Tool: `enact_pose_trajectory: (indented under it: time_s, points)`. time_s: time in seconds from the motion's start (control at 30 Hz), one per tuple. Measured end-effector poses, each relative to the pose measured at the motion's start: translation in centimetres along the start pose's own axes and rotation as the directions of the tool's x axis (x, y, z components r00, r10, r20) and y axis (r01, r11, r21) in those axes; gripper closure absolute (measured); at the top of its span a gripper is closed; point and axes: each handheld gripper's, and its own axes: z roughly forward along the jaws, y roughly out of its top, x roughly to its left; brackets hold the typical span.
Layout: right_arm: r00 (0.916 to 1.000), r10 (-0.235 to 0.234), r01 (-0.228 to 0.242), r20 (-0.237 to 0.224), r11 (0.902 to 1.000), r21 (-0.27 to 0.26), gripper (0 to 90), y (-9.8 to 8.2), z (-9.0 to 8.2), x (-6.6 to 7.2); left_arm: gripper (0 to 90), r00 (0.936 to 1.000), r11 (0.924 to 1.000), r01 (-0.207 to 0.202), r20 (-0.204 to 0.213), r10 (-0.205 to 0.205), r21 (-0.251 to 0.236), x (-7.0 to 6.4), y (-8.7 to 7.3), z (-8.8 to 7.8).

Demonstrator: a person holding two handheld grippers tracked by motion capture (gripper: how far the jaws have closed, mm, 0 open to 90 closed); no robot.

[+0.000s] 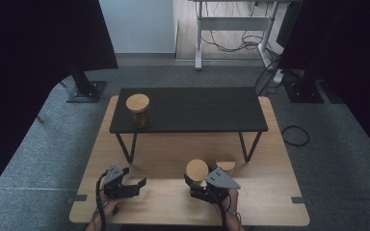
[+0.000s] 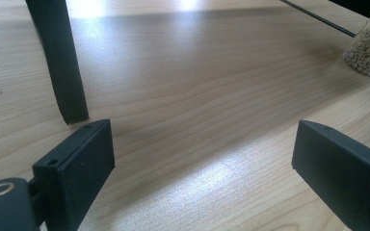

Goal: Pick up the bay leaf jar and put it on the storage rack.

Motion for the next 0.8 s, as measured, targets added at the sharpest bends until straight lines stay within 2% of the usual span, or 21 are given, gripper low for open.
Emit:
enact_pose_trajectory:
  time_s: [0.8]
  points:
    - [0.9988, -0.037, 0.034, -0.032, 0.9960, -0.082, 24.7, 2.7, -1.9, 0.4, 7.4, 1.0000, 1.0000, 0.001, -0.005, -0.001, 0.006, 0.0, 0.0, 0.1]
